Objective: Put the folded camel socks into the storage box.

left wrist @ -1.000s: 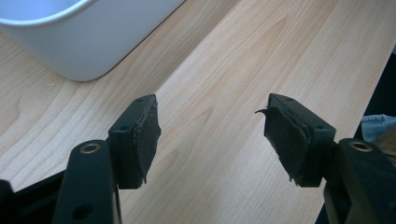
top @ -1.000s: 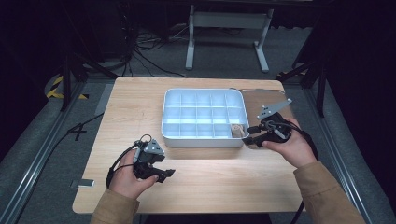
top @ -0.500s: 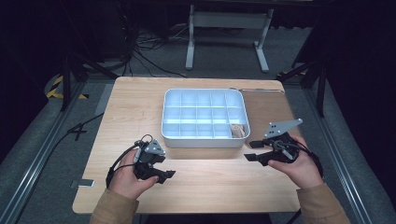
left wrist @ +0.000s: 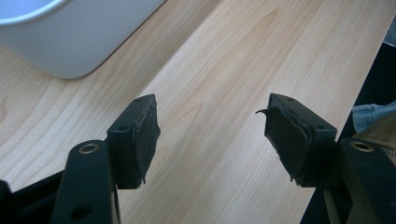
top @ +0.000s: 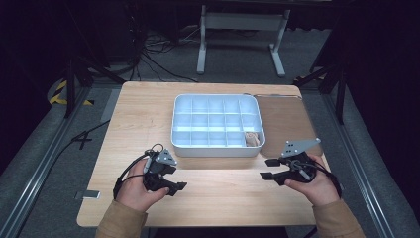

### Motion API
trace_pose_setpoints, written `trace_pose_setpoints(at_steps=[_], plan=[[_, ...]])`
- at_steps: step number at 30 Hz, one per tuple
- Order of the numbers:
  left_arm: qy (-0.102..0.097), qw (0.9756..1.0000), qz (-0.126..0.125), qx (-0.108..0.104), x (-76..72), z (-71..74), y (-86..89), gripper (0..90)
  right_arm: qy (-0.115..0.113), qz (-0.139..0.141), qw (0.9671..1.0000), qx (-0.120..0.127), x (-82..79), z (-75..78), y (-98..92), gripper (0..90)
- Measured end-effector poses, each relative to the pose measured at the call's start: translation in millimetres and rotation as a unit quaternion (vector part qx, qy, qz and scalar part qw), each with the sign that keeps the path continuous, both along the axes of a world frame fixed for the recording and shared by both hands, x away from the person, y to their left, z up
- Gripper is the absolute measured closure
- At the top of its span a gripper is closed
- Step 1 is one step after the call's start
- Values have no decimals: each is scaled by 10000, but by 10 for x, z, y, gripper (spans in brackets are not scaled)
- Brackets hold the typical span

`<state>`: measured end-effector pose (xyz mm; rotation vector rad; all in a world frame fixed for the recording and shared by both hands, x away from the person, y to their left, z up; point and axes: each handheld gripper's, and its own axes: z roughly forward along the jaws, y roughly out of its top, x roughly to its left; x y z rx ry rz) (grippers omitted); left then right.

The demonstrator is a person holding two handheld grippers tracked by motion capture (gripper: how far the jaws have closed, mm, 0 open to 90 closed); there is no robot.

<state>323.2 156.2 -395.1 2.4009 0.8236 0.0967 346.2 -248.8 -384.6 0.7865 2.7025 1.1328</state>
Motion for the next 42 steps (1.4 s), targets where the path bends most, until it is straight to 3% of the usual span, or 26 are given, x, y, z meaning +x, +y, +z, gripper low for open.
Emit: trace_pose_setpoints(at_steps=[4,13,22,29,33,39,40,42], plan=[[58,10000,30,32,6,-26,-17,355,45,47,9998,-177,-2,-118,45,481],[126,9999,-46,107,44,-52,-61,332,122,59,9996,-239,-40,-382,99,478],[152,9996,-91,223,64,-99,-57,331,32,116,9992,-386,-135,-650,233,490],[141,9991,-157,371,93,-176,-82,314,-196,490,9981,-321,-245,-760,351,483],[95,9985,-218,486,93,-222,-103,304,-226,497,9982,-261,-277,-818,361,478],[95,9983,-288,490,99,-284,-102,293,-288,453,9984,-178,-294,-858,357,467],[112,9983,-251,512,101,-307,-94,291,-515,401,9976,-251,-302,-881,363,452],[64,9980,-279,572,111,-324,-73,291,-572,392,9973,-254,-303,-907,362,452]])
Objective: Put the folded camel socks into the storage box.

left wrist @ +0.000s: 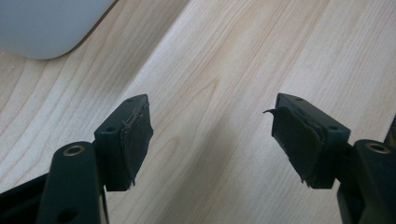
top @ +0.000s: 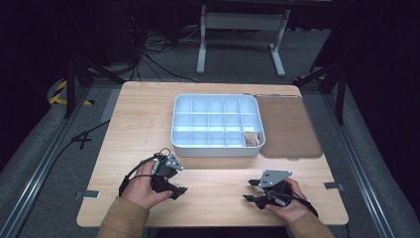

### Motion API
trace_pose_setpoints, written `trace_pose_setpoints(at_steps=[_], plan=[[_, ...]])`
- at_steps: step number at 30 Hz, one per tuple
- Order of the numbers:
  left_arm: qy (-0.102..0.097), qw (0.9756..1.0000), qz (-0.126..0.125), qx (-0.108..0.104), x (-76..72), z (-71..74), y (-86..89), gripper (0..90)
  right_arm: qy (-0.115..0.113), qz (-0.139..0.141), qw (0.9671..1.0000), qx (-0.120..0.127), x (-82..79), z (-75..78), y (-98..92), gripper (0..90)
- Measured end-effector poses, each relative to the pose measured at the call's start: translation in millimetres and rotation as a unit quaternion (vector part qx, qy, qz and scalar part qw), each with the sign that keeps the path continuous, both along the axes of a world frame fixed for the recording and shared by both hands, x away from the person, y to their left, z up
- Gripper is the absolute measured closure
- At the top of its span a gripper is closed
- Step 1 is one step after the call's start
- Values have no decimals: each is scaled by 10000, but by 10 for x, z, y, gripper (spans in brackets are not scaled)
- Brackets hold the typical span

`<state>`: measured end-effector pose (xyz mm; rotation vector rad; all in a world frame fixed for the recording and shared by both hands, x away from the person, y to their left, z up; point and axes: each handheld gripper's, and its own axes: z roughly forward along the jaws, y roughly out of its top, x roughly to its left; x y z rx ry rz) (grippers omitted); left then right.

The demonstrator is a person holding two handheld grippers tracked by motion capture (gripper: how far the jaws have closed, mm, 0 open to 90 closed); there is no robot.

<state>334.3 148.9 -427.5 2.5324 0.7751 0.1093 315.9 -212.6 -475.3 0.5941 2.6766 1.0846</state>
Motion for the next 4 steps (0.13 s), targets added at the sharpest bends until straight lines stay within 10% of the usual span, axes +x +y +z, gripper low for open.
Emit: trace_pose_setpoints(at_steps=[4], plan=[[-32,10000,19,-60,4,-33,33,279,18,-11,10000,88,12,3,-9,448]])
